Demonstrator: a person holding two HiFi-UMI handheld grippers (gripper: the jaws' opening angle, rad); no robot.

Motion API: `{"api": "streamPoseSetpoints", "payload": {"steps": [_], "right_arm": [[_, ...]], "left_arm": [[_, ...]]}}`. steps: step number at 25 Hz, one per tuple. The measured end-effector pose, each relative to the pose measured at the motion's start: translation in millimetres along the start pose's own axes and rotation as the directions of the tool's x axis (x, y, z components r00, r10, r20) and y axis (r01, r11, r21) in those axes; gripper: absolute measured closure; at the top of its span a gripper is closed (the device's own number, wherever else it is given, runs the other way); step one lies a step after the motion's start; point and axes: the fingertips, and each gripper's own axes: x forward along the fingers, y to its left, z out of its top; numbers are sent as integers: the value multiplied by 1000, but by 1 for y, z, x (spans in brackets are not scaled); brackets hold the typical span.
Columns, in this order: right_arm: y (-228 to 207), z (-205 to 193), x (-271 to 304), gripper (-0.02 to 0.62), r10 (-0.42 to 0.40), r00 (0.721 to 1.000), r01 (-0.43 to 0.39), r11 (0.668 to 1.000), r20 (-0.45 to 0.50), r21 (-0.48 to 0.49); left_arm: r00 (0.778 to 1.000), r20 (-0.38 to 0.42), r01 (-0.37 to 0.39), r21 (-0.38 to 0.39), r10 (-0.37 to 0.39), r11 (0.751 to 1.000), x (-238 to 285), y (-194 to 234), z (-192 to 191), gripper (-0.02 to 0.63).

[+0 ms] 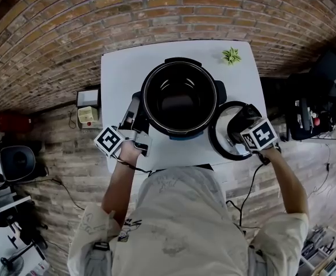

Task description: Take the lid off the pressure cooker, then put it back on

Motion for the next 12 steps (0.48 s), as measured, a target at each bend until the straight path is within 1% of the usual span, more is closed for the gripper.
{"api": "streamPoseSetpoints", "payload": {"steps": [4, 8, 12], "right_arm": [[-2, -1, 24, 304, -2, 1000, 2, 1000, -3, -17], [-1, -4, 44, 304, 11, 1000, -11, 1000, -10, -2], [-2, -8, 55, 304, -20, 1000, 20, 1000, 11, -9]], "left_arm": [[1000, 3, 4, 9, -4, 1000, 0, 0, 1, 511], [1000, 8, 6, 2, -6, 1000, -1, -1, 1, 511], [1000, 8, -3, 3, 3, 1000, 0, 0, 0, 511]]}}
